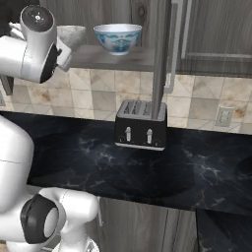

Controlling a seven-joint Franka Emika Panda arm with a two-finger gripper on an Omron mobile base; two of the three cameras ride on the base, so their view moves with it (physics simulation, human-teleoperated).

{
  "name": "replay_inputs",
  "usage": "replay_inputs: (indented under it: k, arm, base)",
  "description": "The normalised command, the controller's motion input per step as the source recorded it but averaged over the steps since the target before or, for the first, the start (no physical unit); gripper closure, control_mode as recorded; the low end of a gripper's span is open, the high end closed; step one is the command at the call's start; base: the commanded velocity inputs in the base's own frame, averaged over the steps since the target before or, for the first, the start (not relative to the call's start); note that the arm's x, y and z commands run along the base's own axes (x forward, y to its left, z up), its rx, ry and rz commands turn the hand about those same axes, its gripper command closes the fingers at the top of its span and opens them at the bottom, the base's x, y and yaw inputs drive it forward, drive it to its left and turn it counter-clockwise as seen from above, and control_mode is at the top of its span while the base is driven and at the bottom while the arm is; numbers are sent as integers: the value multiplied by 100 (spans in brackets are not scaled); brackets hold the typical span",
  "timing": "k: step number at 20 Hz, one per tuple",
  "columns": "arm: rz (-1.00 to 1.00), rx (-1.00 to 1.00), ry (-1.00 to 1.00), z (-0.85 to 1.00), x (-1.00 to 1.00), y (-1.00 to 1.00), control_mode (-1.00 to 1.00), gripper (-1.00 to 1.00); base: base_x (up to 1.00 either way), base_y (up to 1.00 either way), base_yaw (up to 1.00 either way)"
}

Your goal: Move the bowls from the cabinet to the plates on the dining table.

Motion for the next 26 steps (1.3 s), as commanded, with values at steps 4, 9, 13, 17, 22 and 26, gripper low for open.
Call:
replay_inputs:
  k: [4, 9, 13, 17, 22, 26]
  arm:
    - [0, 24, 0, 0, 29, 30, -100, -100]
    - [5, 20, 0, 0, 22, 28, -100, -100]
    - [15, 18, 0, 6, 1, 25, -100, -100]
    - [26, 6, 3, 0, 0, 32, -100, -100]
    - [27, 4, 7, 0, 0, 15, -100, -100]
    - [28, 5, 7, 0, 0, 0, -100, -100]
  base:
    - [0, 0, 0]
    - [0, 0, 0]
    - [0, 0, 0]
    - [0, 0, 0]
    - [0, 0, 0]
    - [0, 0, 0]
